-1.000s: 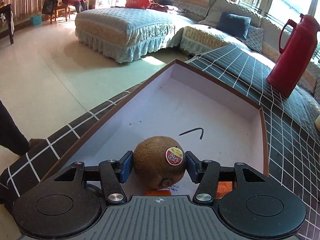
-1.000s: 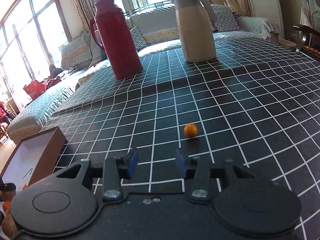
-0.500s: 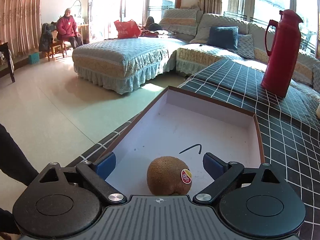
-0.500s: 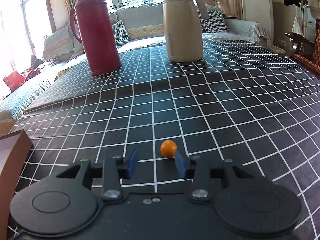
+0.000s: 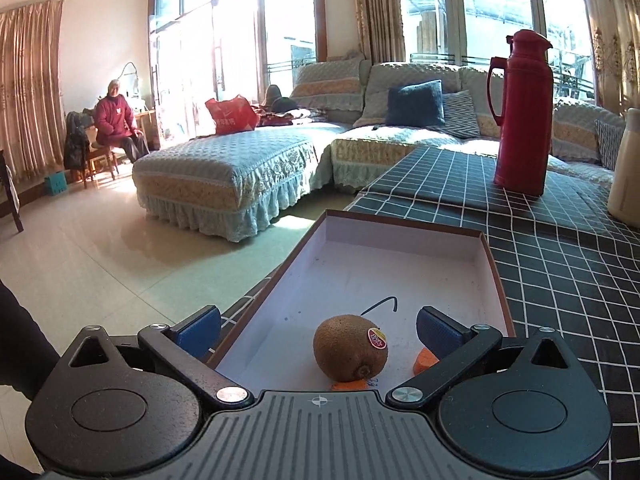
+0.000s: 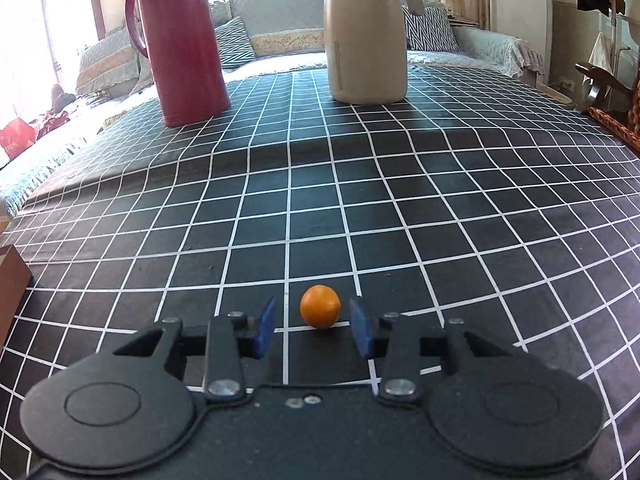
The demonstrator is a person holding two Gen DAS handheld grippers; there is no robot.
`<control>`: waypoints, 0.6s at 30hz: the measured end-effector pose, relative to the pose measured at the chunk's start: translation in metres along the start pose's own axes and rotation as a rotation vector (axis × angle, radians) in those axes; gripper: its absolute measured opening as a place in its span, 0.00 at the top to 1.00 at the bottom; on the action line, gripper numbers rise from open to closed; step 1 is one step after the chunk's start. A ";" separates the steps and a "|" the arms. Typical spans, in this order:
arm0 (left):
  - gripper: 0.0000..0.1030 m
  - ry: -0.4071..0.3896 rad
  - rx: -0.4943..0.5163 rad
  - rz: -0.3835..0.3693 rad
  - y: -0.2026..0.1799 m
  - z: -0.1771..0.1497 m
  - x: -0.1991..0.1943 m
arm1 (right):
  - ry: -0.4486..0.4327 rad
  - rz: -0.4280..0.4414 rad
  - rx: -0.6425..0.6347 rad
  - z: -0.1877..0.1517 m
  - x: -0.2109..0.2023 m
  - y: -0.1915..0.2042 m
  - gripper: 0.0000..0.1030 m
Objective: Organize fruits
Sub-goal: 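Grasp the small orange kumquat with the right gripper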
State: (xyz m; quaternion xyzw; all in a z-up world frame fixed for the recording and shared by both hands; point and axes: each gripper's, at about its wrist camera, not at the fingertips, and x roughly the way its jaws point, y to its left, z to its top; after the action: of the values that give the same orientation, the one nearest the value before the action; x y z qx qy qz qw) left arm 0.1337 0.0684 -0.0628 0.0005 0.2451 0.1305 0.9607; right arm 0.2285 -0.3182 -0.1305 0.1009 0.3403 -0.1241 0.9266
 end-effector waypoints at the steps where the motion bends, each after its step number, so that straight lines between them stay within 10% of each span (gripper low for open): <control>1: 0.00 -0.001 -0.002 -0.002 0.001 -0.001 -0.001 | 0.005 -0.005 -0.007 0.000 0.002 0.001 0.65; 18: 0.00 0.025 -0.008 0.009 0.005 -0.010 0.004 | -0.031 0.026 -0.094 -0.005 -0.012 0.026 0.80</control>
State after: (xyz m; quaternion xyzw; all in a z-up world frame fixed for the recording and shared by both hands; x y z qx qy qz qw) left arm 0.1311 0.0735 -0.0732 -0.0037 0.2566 0.1359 0.9569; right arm 0.2242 -0.2898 -0.1236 0.0594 0.3299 -0.0974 0.9371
